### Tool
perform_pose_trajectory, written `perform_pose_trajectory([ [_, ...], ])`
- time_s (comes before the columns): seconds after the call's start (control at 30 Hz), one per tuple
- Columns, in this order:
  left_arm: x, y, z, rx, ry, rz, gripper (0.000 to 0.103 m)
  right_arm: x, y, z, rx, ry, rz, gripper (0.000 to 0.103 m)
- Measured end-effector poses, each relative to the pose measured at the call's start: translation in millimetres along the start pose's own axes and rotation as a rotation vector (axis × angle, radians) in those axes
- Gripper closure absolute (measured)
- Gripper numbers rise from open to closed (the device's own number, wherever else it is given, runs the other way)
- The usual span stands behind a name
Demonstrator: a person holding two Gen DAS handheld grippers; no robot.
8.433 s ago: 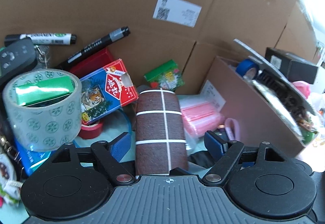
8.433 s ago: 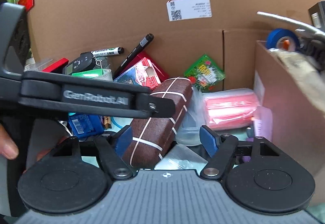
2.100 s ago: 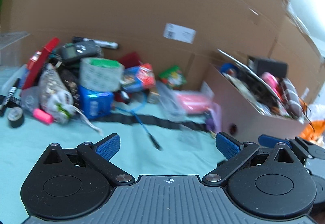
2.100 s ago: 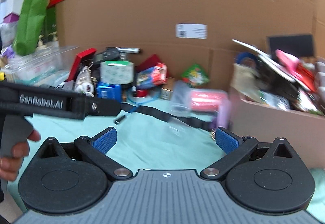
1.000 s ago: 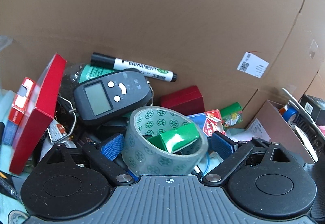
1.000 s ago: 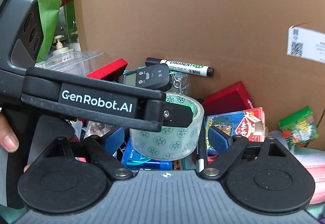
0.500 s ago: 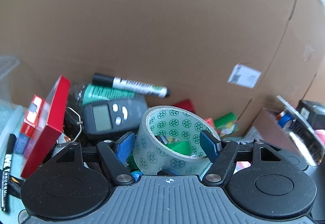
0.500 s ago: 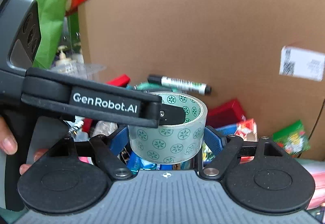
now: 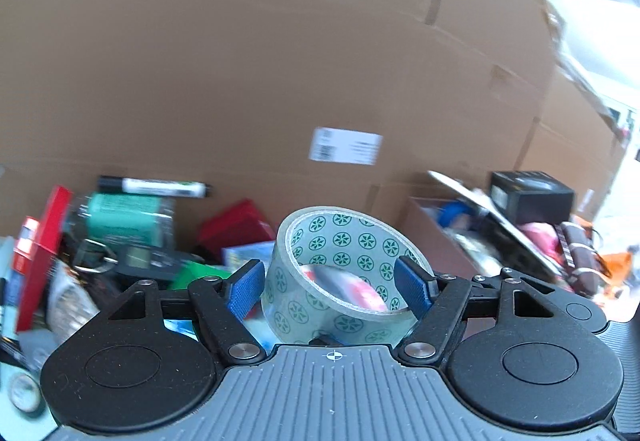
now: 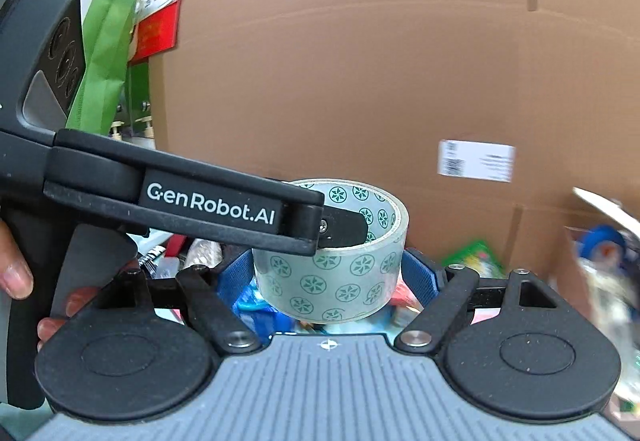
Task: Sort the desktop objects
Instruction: 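Lift the tape roll with left gripper and carry it into the cardboard box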
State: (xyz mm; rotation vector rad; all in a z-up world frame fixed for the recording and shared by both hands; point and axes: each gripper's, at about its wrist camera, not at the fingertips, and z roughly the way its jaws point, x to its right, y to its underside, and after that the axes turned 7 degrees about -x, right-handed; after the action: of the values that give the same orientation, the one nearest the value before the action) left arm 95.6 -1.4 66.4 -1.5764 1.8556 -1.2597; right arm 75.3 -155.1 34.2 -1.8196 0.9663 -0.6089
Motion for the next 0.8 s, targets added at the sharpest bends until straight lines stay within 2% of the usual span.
perform_pose_trajectory([
  [0.23,63.9,10.6,7.0,-0.025,0.084,0.055,0.021,26.7,23.3,-52.2,0.016,0.09,0.055,0.019],
  [0.5,151.2,9.5,15.6,-0.016,0.169,0.168,0.021,70.9,38.2,-114.4,0.081,0.204,0.1,0.019],
  [0.8,238.6,9.9,44.3,-0.043,0.291,0.249,0.021,123.2,61.6,-175.1,0.124,0.343,0.162,0.019],
])
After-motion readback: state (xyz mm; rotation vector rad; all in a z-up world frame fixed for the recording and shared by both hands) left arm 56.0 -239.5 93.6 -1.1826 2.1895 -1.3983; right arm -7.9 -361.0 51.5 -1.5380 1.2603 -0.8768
